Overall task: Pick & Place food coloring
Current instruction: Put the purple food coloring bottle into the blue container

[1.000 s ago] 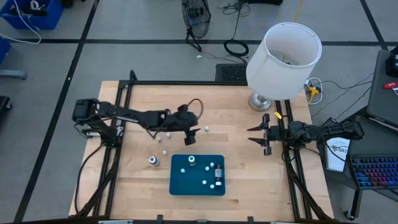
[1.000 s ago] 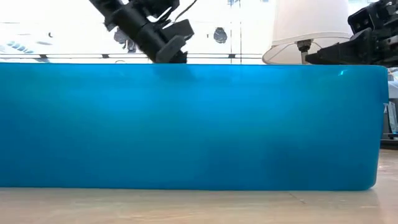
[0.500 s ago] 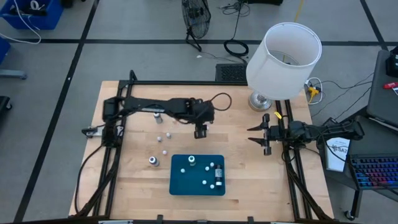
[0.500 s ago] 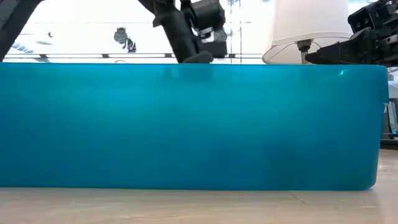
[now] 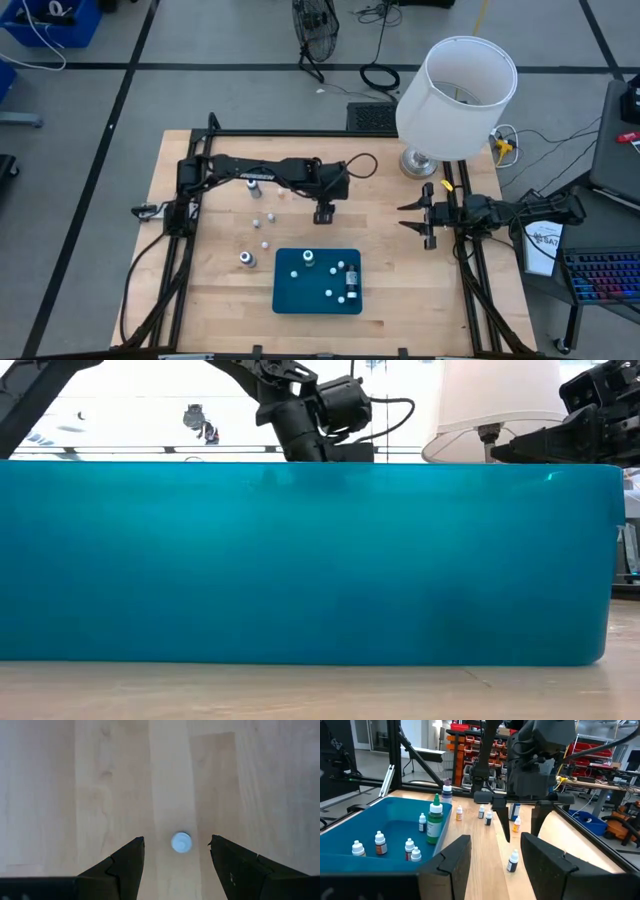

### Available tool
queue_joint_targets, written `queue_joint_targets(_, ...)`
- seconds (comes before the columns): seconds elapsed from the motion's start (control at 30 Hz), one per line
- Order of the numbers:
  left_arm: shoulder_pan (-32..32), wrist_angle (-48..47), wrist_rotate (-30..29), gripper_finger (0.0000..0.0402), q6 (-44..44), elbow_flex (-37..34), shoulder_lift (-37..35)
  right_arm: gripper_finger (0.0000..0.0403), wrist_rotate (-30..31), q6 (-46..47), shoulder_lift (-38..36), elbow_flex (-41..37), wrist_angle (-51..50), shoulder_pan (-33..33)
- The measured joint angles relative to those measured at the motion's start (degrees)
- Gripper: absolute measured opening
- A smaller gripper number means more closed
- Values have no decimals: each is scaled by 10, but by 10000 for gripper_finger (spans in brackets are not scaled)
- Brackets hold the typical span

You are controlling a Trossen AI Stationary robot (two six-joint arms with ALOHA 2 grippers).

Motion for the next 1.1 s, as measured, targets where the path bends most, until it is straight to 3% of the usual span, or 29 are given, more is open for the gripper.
queue_joint_targets(0.4, 16, -1, 9, 229, 4, 0, 47, 162, 0, 0, 1, 0, 1, 0)
queue_joint_targets(1.1, 6, 8, 37, 229, -7, -1, 61, 161, 0, 0, 4, 0, 0, 0)
